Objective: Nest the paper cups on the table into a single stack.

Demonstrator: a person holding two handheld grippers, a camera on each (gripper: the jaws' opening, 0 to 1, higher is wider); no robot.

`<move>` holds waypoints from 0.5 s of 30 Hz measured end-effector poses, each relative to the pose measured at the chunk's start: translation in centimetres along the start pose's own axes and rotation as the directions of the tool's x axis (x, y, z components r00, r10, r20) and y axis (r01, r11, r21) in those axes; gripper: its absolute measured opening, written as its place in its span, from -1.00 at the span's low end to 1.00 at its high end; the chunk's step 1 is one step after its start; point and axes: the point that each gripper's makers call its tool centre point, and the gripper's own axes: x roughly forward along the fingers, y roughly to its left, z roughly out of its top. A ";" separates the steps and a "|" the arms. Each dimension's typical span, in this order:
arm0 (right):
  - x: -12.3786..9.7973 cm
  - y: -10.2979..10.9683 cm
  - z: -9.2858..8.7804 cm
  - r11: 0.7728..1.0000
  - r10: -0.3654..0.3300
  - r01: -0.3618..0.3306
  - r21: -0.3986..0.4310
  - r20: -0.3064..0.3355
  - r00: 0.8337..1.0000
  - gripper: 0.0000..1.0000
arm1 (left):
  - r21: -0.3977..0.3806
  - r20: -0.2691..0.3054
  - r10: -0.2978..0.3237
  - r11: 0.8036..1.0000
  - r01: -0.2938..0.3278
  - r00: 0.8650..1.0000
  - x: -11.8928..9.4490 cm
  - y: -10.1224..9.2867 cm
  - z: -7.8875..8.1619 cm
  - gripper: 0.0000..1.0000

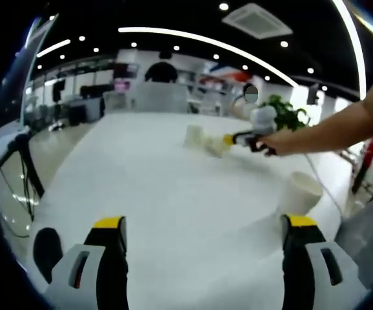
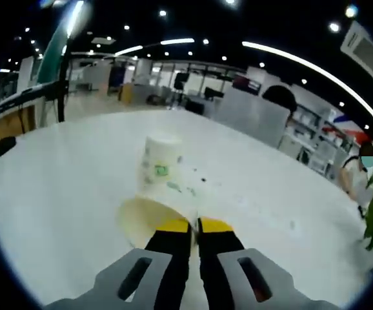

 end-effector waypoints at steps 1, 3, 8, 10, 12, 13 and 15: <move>0.0 -0.1 0.0 1.000 -0.004 0.004 -0.005 0.000 1.000 -1.00 | 0.002 0.001 -0.002 1.000 0.002 1.000 0.1 -0.1 0.0 0.96; -0.1 -0.3 0.3 1.000 -0.008 0.008 -0.011 0.003 1.000 -1.00 | 0.005 0.001 -0.005 1.000 0.005 1.000 0.2 -0.2 0.1 0.96; -0.7 -0.2 1.1 0.999 -0.006 0.006 -0.042 0.009 1.000 -1.00 | 0.010 0.004 -0.010 1.000 0.010 1.000 0.3 -0.4 0.2 0.96; -0.8 -0.3 1.4 0.997 -0.006 0.006 -0.073 0.005 1.000 -1.00 | 0.011 0.008 -0.012 1.000 0.012 1.000 0.3 -0.5 0.3 0.96; -1.3 -0.2 1.9 0.996 0.003 -0.002 -0.094 0.006 1.000 -1.00 | 0.011 0.011 -0.011 1.000 0.011 1.000 0.2 -0.5 0.4 0.96; -1.4 -0.2 2.1 0.995 0.006 -0.005 -0.101 0.003 1.000 -1.00 | 0.010 0.011 -0.011 1.000 0.011 1.000 0.2 -0.5 0.4 0.96; -1.7 -0.3 2.7 0.992 0.015 -0.015 -0.124 0.000 1.000 -1.00 | 0.005 0.014 -0.012 1.000 0.012 1.000 0.2 -0.5 0.4 0.96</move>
